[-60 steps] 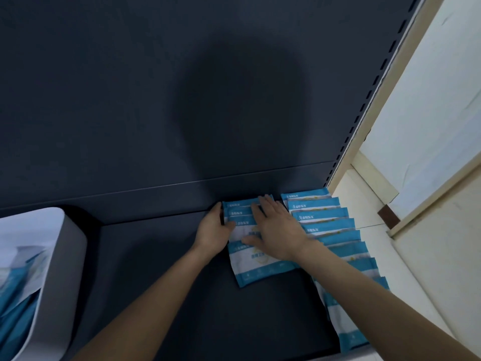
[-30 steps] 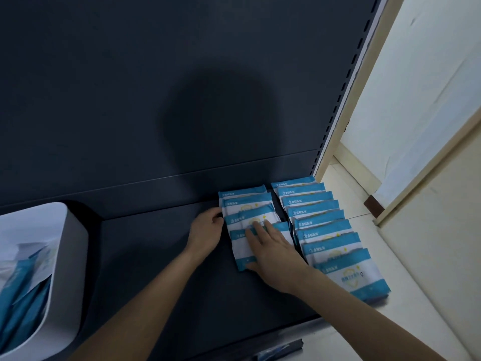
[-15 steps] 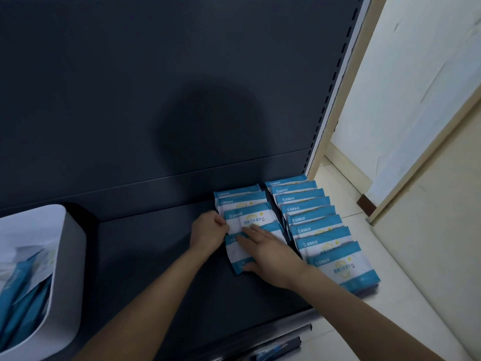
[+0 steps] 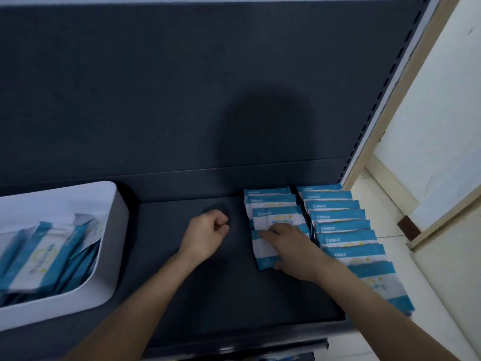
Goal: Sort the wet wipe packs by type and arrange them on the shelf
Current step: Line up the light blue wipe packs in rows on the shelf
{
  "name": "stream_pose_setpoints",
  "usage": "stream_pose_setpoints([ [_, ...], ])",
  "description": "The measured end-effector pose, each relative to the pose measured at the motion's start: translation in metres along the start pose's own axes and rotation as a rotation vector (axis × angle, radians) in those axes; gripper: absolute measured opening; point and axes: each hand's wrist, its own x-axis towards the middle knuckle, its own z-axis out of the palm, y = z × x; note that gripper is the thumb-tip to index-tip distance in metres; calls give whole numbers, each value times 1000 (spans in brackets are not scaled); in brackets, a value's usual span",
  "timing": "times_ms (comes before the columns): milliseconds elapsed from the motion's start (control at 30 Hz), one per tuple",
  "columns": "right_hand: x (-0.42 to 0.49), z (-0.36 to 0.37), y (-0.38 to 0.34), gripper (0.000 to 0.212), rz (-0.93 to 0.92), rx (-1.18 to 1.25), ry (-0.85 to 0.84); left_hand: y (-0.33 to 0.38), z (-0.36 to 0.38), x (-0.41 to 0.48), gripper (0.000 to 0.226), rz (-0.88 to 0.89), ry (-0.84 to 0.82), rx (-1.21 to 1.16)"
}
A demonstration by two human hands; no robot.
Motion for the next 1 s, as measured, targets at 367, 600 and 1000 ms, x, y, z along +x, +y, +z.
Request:
stream_pose_setpoints([
  [367,19,-21,-32,69,-131,211,69,-7,-26,-28,19,57,73,113],
  [600,45,-41,-94,51,-269,268,95,-27,-90,-46,24,144,167,194],
  [1000,109,-64,-240,45,-362,269,244,-145,-243,-93,22,-37,297,254],
])
